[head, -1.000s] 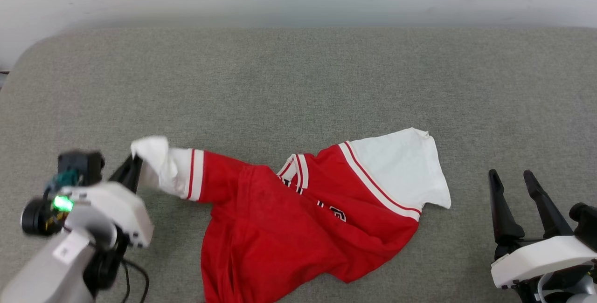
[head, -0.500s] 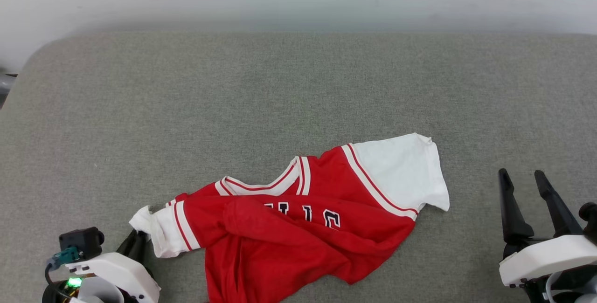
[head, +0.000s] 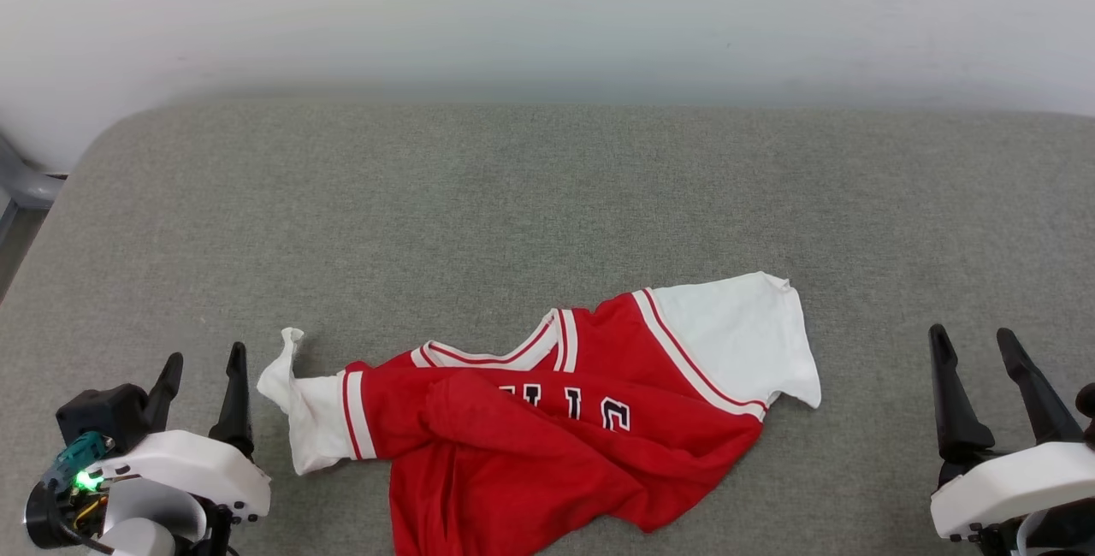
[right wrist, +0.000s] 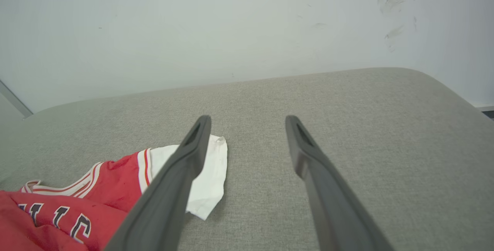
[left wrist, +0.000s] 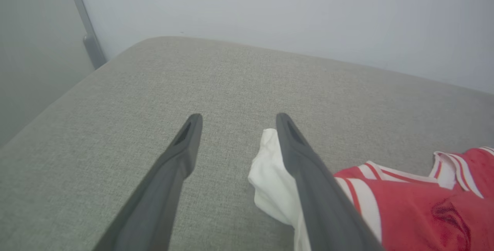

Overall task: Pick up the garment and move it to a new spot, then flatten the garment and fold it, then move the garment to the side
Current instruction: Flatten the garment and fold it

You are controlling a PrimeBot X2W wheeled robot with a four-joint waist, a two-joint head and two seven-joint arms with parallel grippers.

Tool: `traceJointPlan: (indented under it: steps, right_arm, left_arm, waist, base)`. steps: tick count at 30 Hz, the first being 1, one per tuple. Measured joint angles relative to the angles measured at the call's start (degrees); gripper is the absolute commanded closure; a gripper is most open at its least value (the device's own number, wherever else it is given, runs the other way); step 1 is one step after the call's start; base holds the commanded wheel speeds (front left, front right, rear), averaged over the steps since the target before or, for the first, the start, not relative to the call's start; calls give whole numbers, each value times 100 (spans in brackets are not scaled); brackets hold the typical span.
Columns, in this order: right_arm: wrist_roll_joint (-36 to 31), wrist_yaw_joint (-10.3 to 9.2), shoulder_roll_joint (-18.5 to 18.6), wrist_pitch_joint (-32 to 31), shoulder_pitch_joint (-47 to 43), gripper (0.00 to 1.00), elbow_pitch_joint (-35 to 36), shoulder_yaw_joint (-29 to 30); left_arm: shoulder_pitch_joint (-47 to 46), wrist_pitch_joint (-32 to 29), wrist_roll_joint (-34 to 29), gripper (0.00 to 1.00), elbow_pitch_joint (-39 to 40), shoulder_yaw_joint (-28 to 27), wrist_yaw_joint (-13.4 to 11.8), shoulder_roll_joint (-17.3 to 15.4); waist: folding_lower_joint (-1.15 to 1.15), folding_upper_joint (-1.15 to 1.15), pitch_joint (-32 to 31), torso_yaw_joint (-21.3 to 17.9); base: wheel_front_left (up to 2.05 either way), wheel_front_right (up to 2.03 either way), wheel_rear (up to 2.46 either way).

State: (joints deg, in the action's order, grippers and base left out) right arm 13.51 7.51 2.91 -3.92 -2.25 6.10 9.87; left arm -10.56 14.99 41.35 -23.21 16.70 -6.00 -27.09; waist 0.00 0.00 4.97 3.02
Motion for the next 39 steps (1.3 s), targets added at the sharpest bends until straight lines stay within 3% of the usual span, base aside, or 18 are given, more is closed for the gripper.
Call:
traceJointPlan:
  steps: [6, 13, 20, 29, 39]
  right_arm:
    - [1, 0, 1, -68, -2, 0, 9, 60]
    - [67, 0, 0, -411, 83, 0, -323, 158]
    - [160, 0, 31, -1546, 712, 0, -993, 111]
    - [214, 0, 695, -3140, 2121, 0, -1857, -327]
    - [131, 0, 1176, -3484, 3262, 0, -3304, -915]
  left_arm:
    - [311, 7, -570, 0, 675, -410, 40, 154]
    - [450, 7, -946, 0, 1301, -300, 44, 213]
    - [468, -51, -1118, 0, 1920, -34, -57, 331]
    - [226, -91, -1147, 0, 2197, 204, 7, 555]
    - [-89, -33, -1196, 0, 2096, 296, 183, 766]
  waist:
    - [0, 0, -48, 16]
    - [0, 0, -45, 89]
    - [0, 0, 81, 282]
    - [0, 0, 470, 603]
    - [1, 0, 935, 934]
  base:
    - [0, 0, 0]
    - [0, 0, 0]
    - [0, 0, 0]
    - [0, 0, 0]
    - [0, 0, 0]
